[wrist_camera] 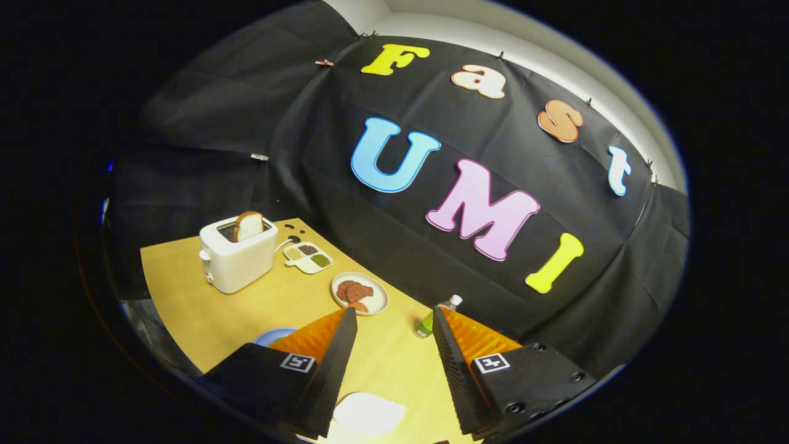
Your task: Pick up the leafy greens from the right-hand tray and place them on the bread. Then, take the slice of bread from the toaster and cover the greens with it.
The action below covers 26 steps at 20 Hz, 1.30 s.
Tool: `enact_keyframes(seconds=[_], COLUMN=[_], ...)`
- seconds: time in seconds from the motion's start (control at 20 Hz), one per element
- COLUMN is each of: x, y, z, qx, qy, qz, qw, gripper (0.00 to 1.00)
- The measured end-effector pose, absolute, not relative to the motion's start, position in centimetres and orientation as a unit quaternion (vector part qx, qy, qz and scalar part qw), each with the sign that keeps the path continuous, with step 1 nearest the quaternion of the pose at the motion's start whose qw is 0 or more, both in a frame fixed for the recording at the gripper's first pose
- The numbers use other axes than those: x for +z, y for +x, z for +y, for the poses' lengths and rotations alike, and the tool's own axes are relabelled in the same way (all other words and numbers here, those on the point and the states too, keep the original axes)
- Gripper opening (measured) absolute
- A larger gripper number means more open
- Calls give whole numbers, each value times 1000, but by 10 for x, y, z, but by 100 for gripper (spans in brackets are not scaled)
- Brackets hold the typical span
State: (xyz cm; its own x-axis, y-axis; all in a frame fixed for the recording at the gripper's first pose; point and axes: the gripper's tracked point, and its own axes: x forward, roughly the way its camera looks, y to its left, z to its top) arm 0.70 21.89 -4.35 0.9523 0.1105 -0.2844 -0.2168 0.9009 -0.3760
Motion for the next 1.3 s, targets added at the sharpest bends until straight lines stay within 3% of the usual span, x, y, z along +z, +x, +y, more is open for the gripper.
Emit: enact_keyframes(seconds=[0.3, 0.6, 0.85, 1.3], x=[-22, 10, 20, -84], y=[-45, 0, 54, 124], z=[198, 299, 426, 595], qx=[47, 124, 227, 309], qy=[-195, -115, -89, -58], qz=[131, 118, 108, 209], qw=[971, 979, 964, 926], gripper=[78, 78, 78, 78])
